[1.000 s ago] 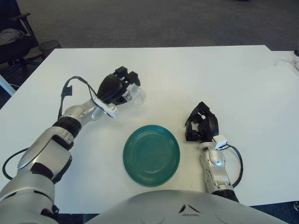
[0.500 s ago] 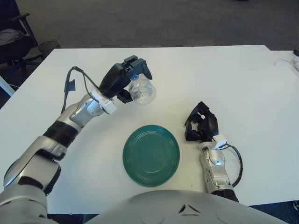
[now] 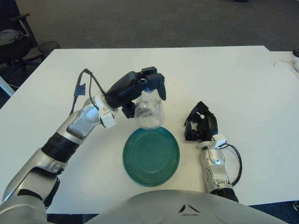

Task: Put the bottle into the plate.

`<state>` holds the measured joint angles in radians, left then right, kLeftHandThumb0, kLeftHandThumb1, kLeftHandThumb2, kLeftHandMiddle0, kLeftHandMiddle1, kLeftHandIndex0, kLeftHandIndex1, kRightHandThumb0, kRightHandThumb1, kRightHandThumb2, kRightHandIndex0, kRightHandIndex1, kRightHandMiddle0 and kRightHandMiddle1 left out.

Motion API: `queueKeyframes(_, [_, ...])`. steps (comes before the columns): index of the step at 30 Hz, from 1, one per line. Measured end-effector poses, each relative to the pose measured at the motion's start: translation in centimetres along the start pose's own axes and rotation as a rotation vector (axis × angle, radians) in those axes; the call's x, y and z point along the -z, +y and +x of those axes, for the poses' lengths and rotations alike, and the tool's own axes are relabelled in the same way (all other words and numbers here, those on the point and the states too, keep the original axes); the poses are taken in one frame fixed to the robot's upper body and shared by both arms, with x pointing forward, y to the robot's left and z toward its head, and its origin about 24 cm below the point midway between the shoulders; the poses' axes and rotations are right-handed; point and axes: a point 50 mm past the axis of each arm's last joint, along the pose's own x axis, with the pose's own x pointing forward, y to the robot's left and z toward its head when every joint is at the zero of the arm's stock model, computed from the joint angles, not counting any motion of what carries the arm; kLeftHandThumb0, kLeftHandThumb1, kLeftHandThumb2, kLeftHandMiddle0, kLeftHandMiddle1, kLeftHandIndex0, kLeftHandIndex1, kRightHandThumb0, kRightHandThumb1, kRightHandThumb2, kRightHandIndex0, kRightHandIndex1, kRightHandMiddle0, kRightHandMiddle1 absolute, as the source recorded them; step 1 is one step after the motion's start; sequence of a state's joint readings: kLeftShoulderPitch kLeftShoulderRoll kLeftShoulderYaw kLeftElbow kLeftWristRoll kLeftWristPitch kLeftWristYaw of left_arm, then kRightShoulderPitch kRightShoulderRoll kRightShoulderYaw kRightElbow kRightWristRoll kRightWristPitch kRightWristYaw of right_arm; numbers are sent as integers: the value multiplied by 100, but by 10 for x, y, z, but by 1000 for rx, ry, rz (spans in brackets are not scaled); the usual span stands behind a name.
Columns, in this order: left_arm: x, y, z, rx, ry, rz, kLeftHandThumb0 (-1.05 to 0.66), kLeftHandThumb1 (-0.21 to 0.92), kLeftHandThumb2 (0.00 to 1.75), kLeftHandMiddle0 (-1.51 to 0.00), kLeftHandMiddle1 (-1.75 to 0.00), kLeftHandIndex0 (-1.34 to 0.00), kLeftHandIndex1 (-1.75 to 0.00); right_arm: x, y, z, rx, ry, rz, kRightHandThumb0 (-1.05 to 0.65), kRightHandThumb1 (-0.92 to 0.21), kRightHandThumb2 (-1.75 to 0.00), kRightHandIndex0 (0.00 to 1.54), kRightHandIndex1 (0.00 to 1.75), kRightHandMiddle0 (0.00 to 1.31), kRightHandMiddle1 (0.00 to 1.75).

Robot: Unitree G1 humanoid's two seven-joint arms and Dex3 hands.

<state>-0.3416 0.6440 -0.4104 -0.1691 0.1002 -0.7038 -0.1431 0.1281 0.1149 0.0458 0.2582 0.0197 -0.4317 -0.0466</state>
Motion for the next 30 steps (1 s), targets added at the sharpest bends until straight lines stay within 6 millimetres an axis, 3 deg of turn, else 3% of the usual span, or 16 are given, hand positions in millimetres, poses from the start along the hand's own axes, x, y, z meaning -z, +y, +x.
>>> queueKeyframes(6, [-9,-13,-4,115,8,-45,0,-3,169,-87,-170,-65,-175,0,1,-1,29,-3,-34,0,10,-174,95,163,70,175])
queueKeyframes(17, [11,-53,-10,232,23,112,0,-8,174,-92,-167,-69,-175,-3,3,-2,41,-43,-68,0,7,-174,91,168,68,175])
queueKeyframes(23, [10,-58,-12,206,-49,277,0,-10,175,-95,-164,-70,-175,-1,3,-2,48,-20,-72,0,6,-172,91,166,67,175])
queueKeyframes(30, [4,-62,-16,220,-112,306,0,-8,175,-92,-170,-68,-175,0,3,-3,54,-14,-72,0,6,-170,95,160,67,175])
